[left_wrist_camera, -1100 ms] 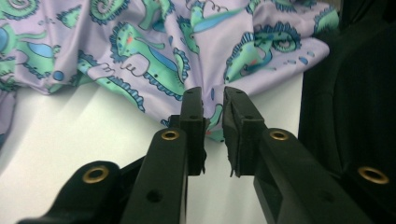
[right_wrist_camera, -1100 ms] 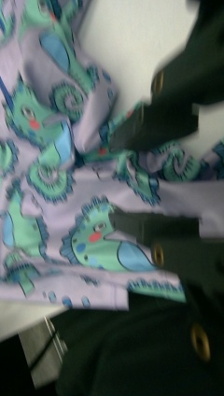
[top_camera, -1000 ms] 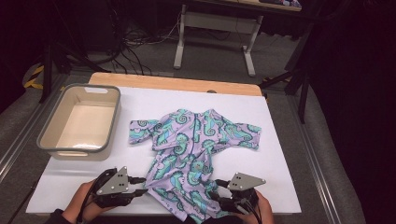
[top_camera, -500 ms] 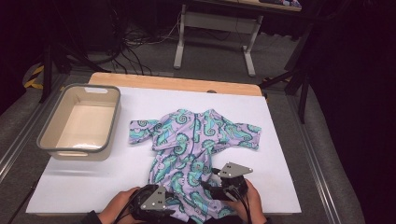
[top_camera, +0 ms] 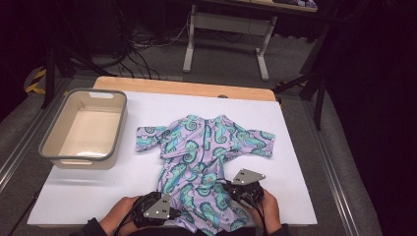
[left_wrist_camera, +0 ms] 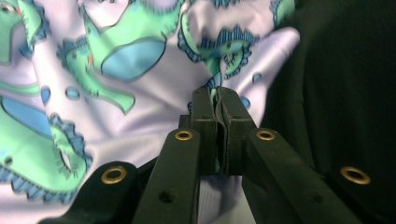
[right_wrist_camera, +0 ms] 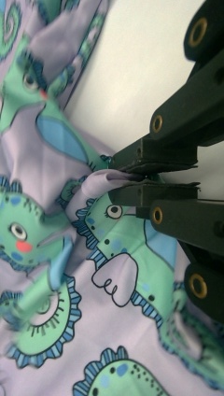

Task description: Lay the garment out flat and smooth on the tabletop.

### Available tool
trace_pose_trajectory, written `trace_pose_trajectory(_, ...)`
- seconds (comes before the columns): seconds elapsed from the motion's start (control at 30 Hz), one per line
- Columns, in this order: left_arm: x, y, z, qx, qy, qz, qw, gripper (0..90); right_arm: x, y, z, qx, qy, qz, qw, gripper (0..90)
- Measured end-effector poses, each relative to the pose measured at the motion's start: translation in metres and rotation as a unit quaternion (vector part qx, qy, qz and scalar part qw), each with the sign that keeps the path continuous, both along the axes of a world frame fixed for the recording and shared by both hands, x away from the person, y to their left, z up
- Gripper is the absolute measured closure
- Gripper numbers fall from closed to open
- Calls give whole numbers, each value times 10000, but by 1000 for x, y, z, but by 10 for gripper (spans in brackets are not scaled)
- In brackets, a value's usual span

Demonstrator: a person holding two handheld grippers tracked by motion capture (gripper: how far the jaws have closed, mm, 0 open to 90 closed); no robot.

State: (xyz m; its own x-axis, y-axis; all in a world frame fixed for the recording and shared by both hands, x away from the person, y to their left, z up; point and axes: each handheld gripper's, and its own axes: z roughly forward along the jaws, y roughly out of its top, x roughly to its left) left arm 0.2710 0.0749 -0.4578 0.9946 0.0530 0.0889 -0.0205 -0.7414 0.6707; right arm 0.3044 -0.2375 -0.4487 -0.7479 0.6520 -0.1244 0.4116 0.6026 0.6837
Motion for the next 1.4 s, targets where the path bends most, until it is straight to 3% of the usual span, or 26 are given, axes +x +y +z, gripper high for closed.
trace_pose_trajectory(0.1,-1,6,3,126,0,-16,9999,863,-3,-12,5,85,-83,-125,9999,838)
trace_pose_trajectory(0.23,3,19,6,260,-39,193,9995,852,-4,-27,12,207,-225,-371,9988,845)
trace_pose_trajectory(0.47,13,43,16,27,-116,727,9973,787,-1,-38,13,137,-419,-710,9965,843)
trace_pose_trajectory(0.5,15,46,17,-95,-147,940,9954,757,-1,-40,13,135,-435,-738,9962,836)
trace_pose_trajectory(0.63,21,50,16,-391,-68,1399,9894,573,1,-45,12,114,-453,-887,9950,834)
trace_pose_trajectory(0.7,23,49,15,-629,85,1497,9867,514,3,-47,10,58,-459,-963,9943,842)
trace_pose_trajectory(0.8,23,44,12,-887,162,1583,9833,431,5,-50,7,-118,-536,-1099,9924,849)
trace_pose_trajectory(0.93,24,32,3,-833,282,1760,9804,365,8,-57,5,-47,-445,-1200,9918,835)
trace_pose_trajectory(1.07,24,24,-5,-739,457,1733,9810,331,7,-56,8,180,-434,-1119,9926,757)
trace_pose_trajectory(1.13,23,19,-7,-584,378,1674,9834,320,5,-53,10,304,-402,-966,9940,680)
trace_pose_trajectory(1.2,23,15,-7,-575,362,1680,9834,320,1,-47,13,497,-384,-805,9948,616)
trace_pose_trajectory(1.27,22,9,-8,-375,292,1691,9844,329,-3,-43,15,586,-396,-697,9951,576)
trace_pose_trajectory(1.4,24,7,-6,-383,279,1516,9873,494,-12,-32,22,745,-520,-457,9948,533)
